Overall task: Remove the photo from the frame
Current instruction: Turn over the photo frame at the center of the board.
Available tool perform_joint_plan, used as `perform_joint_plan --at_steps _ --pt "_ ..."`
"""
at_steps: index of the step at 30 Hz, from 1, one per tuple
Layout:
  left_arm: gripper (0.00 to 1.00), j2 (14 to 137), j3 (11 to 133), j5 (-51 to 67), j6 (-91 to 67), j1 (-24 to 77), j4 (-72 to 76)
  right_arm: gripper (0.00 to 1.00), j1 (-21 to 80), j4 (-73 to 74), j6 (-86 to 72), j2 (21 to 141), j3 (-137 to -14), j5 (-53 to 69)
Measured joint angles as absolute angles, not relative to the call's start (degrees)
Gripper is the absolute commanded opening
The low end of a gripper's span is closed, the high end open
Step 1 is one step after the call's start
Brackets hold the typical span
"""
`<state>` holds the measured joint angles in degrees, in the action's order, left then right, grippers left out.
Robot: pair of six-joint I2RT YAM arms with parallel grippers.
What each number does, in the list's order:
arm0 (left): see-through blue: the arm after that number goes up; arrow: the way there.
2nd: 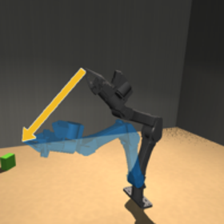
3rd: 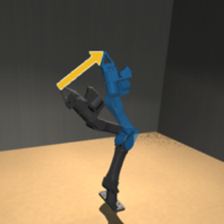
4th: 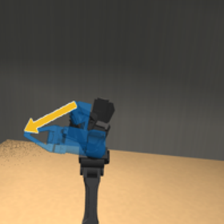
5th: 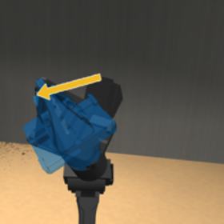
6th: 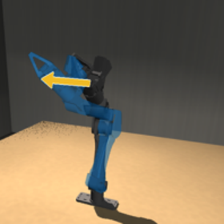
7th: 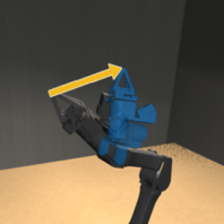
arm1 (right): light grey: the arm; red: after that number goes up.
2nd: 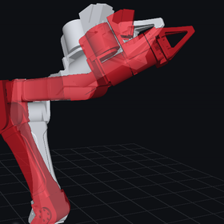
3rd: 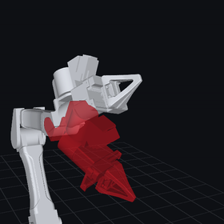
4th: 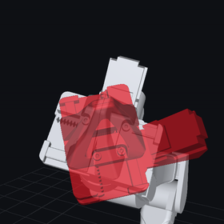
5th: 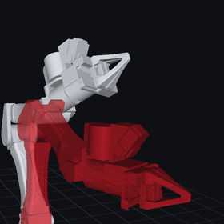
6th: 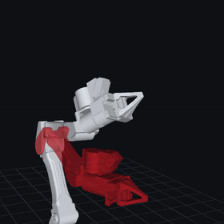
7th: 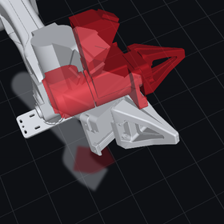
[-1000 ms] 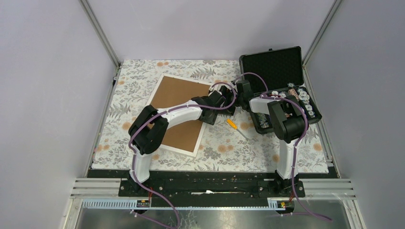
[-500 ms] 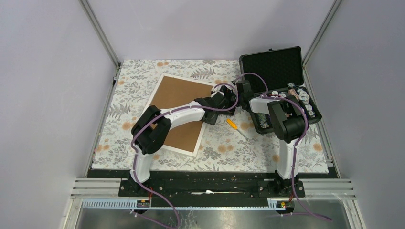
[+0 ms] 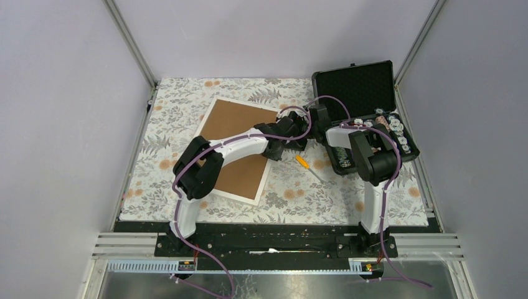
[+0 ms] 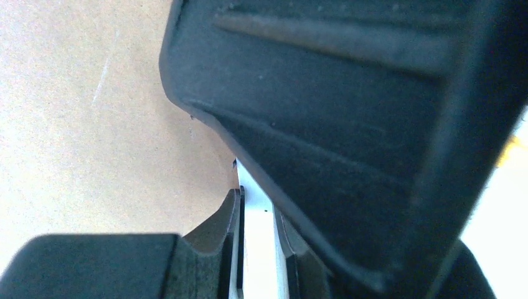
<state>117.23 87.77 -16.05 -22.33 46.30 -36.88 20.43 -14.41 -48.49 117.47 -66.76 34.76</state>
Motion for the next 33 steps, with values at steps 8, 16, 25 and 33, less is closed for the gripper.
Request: perform_joint_plan --at_steps 8,16,25,33 --pt "0.00 117.2 90.1 -12.5 -22.3 45.6 -41.1 1.00 20.2 -17.2 -48.8 118.8 -66.8 37.9" --pt "0.00 117.1 91.0 -9.8 -22.5 44.7 -44.0 0.89 20.3 -25.1 -52.1 121.4 -65.6 42.6" --pt "0.00 116.5 91.0 -5.6 -23.0 42.8 -43.5 0.59 20.7 -31.6 -56.2 123.8 -64.0 44.3" --pt "0.52 113.1 90.1 -2.2 -22.8 40.4 -41.8 0.19 21.4 -33.7 -58.4 123.9 -63.1 44.4"
